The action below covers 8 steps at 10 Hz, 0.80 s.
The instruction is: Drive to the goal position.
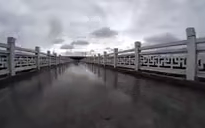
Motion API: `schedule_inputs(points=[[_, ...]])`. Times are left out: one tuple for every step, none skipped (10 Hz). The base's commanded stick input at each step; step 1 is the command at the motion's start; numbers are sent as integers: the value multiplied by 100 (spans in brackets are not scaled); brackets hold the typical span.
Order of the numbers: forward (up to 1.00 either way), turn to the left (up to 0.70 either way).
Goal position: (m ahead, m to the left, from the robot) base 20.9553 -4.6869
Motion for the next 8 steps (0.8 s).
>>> schedule_inputs(points=[[40,9],[46,0],[53,0],[53,0],[53,0],[53,0],[53,0],[53,0]])
